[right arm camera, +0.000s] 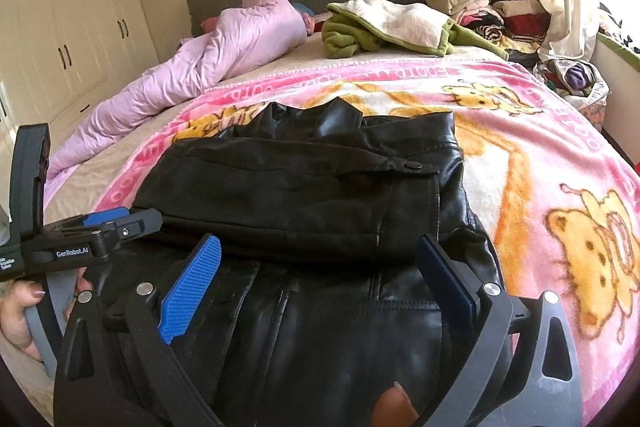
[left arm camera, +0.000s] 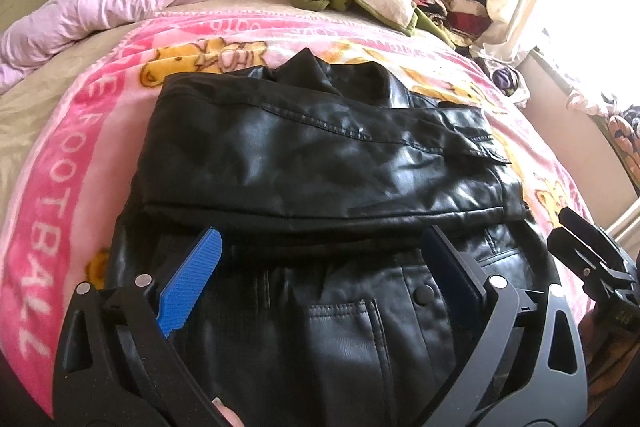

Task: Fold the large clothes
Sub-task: 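Open both tools and move them to the side edge of the folded jacket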

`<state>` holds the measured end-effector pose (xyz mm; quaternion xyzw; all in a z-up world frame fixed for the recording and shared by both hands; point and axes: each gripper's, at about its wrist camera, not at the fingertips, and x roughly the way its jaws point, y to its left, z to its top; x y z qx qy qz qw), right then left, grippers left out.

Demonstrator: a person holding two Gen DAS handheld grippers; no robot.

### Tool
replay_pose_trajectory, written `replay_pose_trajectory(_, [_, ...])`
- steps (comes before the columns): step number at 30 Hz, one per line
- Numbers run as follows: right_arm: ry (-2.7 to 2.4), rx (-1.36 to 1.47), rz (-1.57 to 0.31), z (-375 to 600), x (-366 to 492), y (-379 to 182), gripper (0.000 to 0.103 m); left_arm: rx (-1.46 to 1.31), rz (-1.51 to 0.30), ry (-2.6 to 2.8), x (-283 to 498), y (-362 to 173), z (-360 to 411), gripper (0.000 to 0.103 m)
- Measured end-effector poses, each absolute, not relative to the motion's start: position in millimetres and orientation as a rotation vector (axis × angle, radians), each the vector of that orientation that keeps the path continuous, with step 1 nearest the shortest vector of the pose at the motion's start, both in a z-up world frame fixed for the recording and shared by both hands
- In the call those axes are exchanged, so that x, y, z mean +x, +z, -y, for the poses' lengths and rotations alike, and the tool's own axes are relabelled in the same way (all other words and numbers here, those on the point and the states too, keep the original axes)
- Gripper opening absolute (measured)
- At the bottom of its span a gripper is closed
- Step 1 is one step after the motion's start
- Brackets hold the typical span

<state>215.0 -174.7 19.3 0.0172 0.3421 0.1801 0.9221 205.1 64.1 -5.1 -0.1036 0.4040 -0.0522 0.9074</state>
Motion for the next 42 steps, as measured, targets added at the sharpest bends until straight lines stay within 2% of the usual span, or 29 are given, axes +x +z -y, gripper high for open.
replay_pose_trajectory(28, [0.407, 0.054, -0.631, 183, 164, 59, 0.098, -0.220, -0.705, -0.103, 127, 49, -65, 0.094])
replay_pose_trajectory(42, [0.431, 0.040, -0.621, 197, 137, 64, 0.098, -0.163, -0.702, -0.052, 80, 48, -68, 0.094])
